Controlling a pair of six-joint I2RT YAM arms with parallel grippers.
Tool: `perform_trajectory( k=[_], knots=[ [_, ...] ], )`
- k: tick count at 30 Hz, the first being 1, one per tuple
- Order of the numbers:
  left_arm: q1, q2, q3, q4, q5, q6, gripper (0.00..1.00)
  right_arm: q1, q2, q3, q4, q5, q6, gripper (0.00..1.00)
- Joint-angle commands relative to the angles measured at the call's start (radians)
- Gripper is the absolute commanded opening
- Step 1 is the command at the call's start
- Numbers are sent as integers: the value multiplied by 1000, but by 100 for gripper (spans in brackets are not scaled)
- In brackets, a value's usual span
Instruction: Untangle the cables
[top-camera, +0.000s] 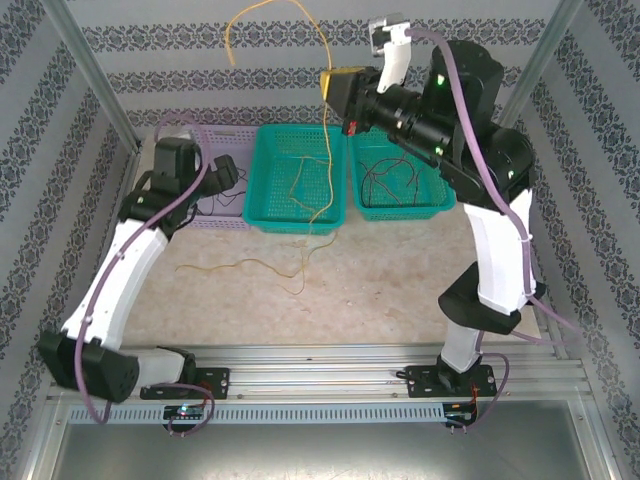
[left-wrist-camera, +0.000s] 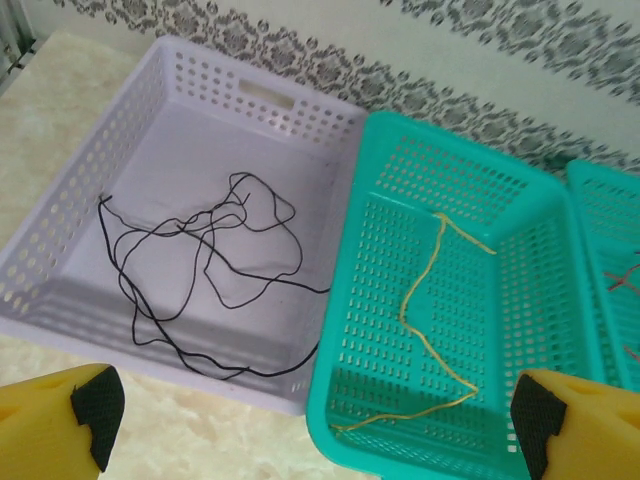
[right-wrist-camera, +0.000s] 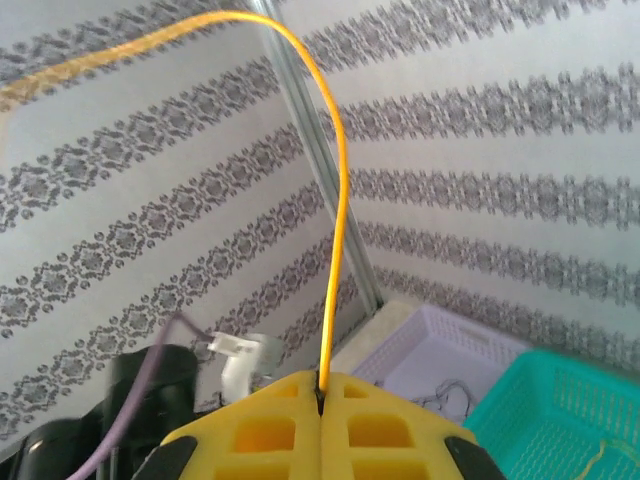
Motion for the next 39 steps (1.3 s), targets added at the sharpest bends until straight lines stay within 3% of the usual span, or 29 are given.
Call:
perform_trajectory(
  k=[1, 6, 10, 15, 30, 39],
  knots=[
    [7, -93, -82, 206, 9, -24, 100, -99, -16, -120, 171, -258, 188, 0],
    [7, -146, -154, 264, 10, -18, 100, -164, 122, 85, 228, -360, 278, 0],
    [7, -139, -163, 271, 33, -30, 100, -203, 160, 76, 292, -389, 333, 0],
    [7, -139, -163, 263, 12, -22, 100, -193, 175, 61, 250, -306, 230, 0],
    [7, -135, -167, 272, 15, -18, 100, -191, 283, 59, 244, -251, 172, 0],
    [7, -123, -166, 272, 28, -22, 100, -178, 379, 55, 200, -78, 69, 0]
  ],
)
